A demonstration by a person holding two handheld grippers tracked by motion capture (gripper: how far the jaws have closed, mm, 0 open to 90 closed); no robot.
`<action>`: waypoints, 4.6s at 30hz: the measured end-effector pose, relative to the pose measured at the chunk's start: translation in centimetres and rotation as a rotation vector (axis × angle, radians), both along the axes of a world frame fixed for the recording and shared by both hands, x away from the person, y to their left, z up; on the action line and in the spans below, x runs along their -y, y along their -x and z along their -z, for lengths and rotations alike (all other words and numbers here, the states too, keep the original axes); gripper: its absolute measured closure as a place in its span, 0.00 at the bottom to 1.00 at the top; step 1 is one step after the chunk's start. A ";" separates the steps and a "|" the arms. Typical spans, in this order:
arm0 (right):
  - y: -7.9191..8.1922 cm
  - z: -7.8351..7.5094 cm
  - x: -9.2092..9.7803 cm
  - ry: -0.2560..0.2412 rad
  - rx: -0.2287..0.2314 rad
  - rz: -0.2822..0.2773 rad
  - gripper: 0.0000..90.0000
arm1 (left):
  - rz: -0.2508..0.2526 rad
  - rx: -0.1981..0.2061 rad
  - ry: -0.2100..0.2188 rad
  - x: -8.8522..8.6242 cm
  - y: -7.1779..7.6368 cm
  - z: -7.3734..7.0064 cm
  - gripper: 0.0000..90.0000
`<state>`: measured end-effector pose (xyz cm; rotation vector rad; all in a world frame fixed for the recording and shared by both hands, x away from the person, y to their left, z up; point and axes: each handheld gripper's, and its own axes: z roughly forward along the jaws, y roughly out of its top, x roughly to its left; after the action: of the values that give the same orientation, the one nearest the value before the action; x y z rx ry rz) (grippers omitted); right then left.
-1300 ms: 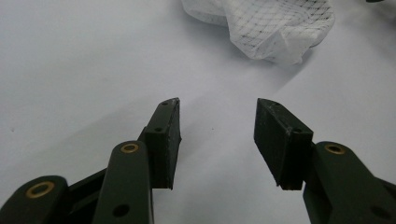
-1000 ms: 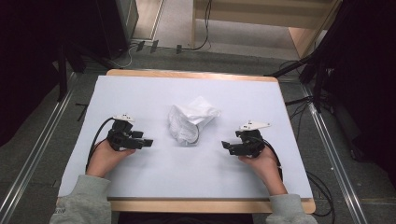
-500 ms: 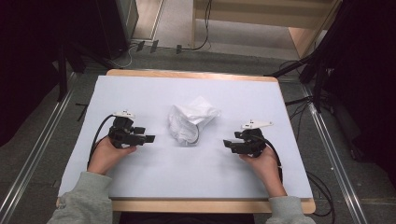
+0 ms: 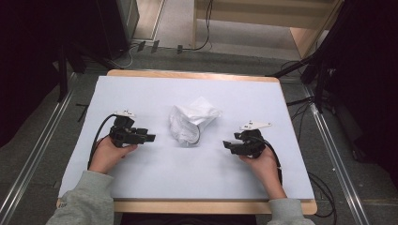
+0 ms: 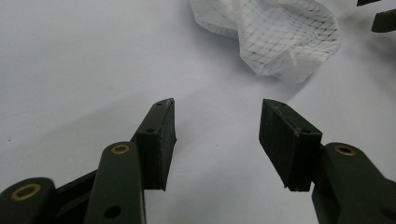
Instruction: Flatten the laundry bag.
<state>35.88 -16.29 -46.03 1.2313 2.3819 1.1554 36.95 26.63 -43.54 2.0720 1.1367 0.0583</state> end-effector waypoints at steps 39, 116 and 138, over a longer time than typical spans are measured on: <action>-1.3 -1.0 -2.2 -0.030 -0.042 -0.011 0.85 | -0.015 0.012 0.002 -0.2 0.2 -0.4 0.46; -7.6 -3.2 -12.9 -0.013 -0.072 -0.230 0.98 | -0.100 0.052 -0.026 -3.2 4.4 -0.4 0.43; -3.6 -4.5 -19.4 -0.056 -0.015 -0.418 0.98 | -0.128 0.071 -0.005 -3.9 4.8 -0.9 0.43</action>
<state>39.51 3.12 -41.54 0.7741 2.7167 1.3329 32.20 30.52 -42.68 1.9835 1.2249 0.1957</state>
